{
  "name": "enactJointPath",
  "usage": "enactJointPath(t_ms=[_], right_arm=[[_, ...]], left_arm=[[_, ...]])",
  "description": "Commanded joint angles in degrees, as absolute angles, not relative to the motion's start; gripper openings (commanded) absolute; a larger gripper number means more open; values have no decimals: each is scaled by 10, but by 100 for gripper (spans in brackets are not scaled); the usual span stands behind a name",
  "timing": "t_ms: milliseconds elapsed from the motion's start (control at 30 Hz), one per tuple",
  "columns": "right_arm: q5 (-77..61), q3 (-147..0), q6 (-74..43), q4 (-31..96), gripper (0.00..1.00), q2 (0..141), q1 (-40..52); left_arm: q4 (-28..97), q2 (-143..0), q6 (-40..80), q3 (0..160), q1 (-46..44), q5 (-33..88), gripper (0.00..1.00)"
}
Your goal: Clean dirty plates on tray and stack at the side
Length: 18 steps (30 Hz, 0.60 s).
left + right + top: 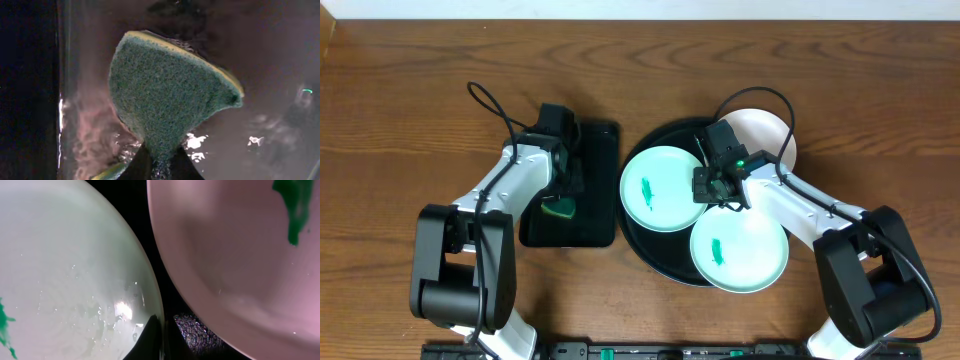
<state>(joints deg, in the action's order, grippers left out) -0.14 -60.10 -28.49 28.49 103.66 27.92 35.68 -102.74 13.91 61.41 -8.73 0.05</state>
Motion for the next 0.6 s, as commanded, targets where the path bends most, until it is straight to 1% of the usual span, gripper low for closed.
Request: enactJointPath(t_ms=[0,233,567], right_arm=[[-9,-598,-287,281,1,1042,286],[-9,-598,-287,280,1,1042,286],[-9,-598,-286,274,1,1042,286]], left_arm=[[356,-1028,143,601,-87,7,7],[359,-986,142,608,-87,6,7],[359,-806,142,608,-87,6,7]])
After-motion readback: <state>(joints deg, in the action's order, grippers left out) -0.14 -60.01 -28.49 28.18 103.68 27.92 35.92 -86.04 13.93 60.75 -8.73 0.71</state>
